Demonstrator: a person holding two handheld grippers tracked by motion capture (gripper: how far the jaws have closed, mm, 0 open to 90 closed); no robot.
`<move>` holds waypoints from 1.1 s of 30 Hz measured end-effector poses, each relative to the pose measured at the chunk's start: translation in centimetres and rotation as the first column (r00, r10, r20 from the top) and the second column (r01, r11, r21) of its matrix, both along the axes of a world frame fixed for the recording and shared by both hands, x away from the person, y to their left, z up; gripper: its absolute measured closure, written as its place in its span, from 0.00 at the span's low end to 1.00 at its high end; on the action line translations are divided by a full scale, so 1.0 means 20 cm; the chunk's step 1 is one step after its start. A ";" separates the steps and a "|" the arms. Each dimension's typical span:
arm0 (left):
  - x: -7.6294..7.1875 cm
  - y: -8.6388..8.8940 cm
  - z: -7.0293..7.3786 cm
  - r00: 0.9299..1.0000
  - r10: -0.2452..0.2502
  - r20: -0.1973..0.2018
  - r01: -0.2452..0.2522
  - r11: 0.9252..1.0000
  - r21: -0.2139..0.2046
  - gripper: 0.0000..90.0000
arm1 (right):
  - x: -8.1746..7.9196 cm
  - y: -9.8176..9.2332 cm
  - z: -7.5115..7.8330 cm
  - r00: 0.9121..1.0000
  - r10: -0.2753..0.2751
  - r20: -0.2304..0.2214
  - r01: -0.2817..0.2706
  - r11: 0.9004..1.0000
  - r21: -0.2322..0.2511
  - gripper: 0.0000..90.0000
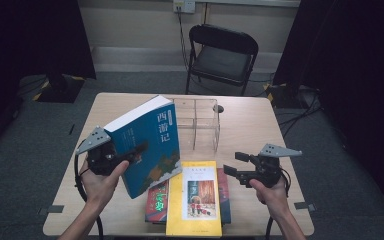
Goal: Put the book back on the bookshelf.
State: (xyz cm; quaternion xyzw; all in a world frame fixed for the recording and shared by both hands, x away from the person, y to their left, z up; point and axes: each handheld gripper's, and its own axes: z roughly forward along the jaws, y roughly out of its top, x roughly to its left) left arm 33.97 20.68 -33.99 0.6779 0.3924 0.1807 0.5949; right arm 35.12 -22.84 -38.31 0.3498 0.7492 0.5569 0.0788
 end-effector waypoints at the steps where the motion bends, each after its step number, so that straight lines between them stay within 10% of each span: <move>1: 0.02 0.01 0.00 1.000 0.010 -0.010 -0.010 1.000 -0.007 0.69 | 0.00 0.00 -0.01 1.000 -0.002 -0.002 0.002 1.000 0.000 0.26; 15: 0.10 0.05 0.09 0.992 0.127 0.017 -0.128 0.991 0.031 0.69 | 0.00 0.00 -0.03 1.000 0.005 -0.014 -0.005 1.000 -0.004 0.26; 33: 0.25 -0.11 0.06 0.977 0.215 0.003 -0.214 0.971 0.108 0.69 | 0.00 -0.01 -0.02 1.000 0.008 -0.011 -0.008 1.000 0.003 0.26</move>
